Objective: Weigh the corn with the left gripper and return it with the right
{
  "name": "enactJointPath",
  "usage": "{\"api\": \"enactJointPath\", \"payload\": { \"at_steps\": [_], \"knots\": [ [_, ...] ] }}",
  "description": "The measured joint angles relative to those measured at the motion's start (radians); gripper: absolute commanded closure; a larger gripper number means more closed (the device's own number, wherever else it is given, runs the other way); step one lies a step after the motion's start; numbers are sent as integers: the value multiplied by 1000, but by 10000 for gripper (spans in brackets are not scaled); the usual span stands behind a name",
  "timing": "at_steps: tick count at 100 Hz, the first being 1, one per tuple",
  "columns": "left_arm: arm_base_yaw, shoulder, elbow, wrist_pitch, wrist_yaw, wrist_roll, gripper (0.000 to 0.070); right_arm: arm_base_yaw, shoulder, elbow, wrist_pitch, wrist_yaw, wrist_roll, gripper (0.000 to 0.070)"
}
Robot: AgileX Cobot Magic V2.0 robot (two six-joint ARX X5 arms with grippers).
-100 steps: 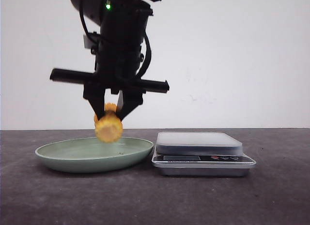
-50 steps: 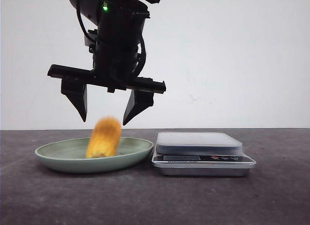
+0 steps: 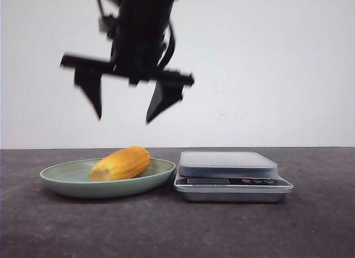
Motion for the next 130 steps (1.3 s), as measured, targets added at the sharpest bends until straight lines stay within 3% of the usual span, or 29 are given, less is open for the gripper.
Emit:
{"api": "enactJointPath", "payload": {
  "at_steps": [9, 44, 49, 59, 69, 103, 120, 130],
  "knots": [
    [0, 0, 0, 0, 0, 0, 230, -34, -65, 0, -17, -25, -41, 306],
    [0, 0, 0, -9, 0, 0, 230, -244, -269, 4, -225, -100, -315, 314],
    [0, 0, 0, -11, 0, 0, 230, -271, -306, 4, -253, -104, -345, 342],
    [0, 0, 0, -13, 0, 0, 230, -328, -396, 4, -278, -106, -375, 451],
    [0, 0, 0, -13, 0, 0, 230, -384, -497, 4, -298, -103, -402, 507],
    [0, 0, 0, -13, 0, 0, 230, -498, -803, 3, -477, -94, -465, 617],
    [0, 0, 0, -11, 0, 0, 230, -494, -999, -3, -550, -73, -468, 609],
    [0, 0, 0, -12, 0, 0, 230, -494, -1098, -3, -628, -72, -468, 442]
  ]
}}
